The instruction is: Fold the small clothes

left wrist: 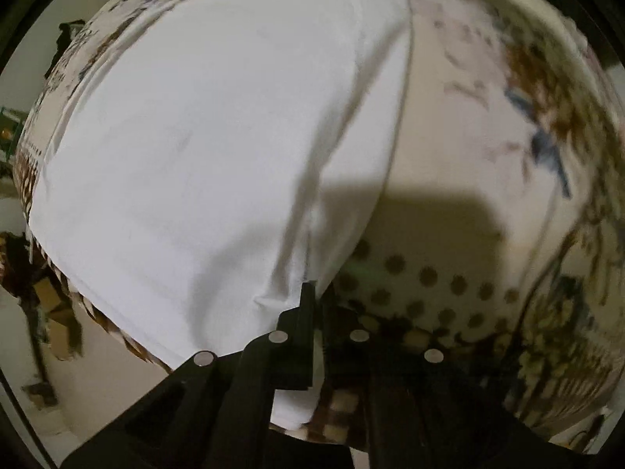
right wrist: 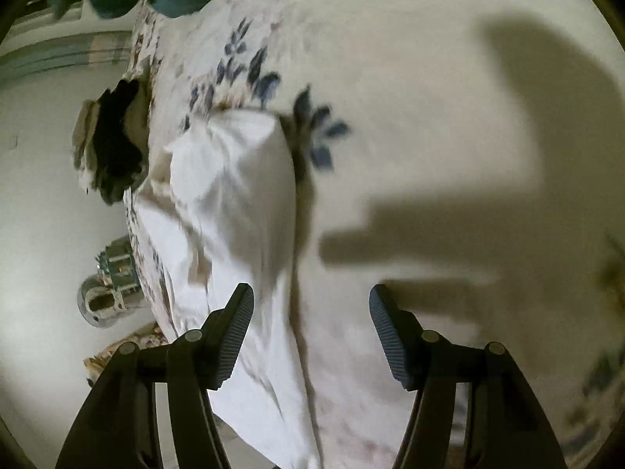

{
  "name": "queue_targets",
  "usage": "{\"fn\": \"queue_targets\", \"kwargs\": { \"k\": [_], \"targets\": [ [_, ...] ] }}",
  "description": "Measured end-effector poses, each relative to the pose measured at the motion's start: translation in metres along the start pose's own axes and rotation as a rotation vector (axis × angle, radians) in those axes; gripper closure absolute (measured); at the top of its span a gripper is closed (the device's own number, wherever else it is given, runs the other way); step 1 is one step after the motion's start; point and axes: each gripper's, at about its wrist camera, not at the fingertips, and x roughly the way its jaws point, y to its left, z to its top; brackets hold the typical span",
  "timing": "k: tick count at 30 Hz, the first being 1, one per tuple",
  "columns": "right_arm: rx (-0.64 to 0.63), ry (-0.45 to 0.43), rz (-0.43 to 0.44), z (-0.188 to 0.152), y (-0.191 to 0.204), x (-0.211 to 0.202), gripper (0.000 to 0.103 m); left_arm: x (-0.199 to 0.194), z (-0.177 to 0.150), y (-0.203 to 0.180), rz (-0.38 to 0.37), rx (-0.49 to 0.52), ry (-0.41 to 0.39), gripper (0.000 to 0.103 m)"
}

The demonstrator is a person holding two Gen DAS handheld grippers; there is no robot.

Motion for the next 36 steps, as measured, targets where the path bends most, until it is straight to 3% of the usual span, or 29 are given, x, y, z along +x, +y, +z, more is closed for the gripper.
{"fn": "queue_targets", "kwargs": {
  "k": [4, 7, 8, 16, 23, 29, 36],
  "targets": [
    [-0.009, -0.015, 0.013, 0.022, 0.018, 0.026, 0.061, -0.012, 0.006, 0.016, -0.021, -0.013, -0.029, 0.102],
    [-0.030, -0.044, -0.047, 0.030, 0.034, 0.037, 0.091, -0.019, 0.011, 0.029, -0.020, -0.009, -0.040, 0.102],
    [-0.038, -0.050, -0.063, 0.031, 0.038, 0.038, 0.095, -0.022, 0.011, 0.035, -0.022, -0.012, -0.042, 0.102],
    [-0.067, -0.107, -0.147, 0.016, 0.082, 0.007, 0.097, -0.070, 0.021, 0.073, -0.089, -0.074, -0.084, 0.103],
    [-0.156, -0.122, -0.275, 0.008, 0.177, 0.000, 0.097, -0.109, 0.043, 0.167, -0.164, -0.201, -0.128, 0.103],
    [-0.222, -0.138, -0.419, 0.016, 0.283, 0.067, 0.097, -0.095, 0.069, 0.272, -0.236, -0.336, -0.127, 0.103],
    [-0.254, -0.112, -0.586, 0.045, 0.360, 0.182, 0.098, -0.026, 0.093, 0.362, -0.257, -0.385, -0.069, 0.103]
  ]
}}
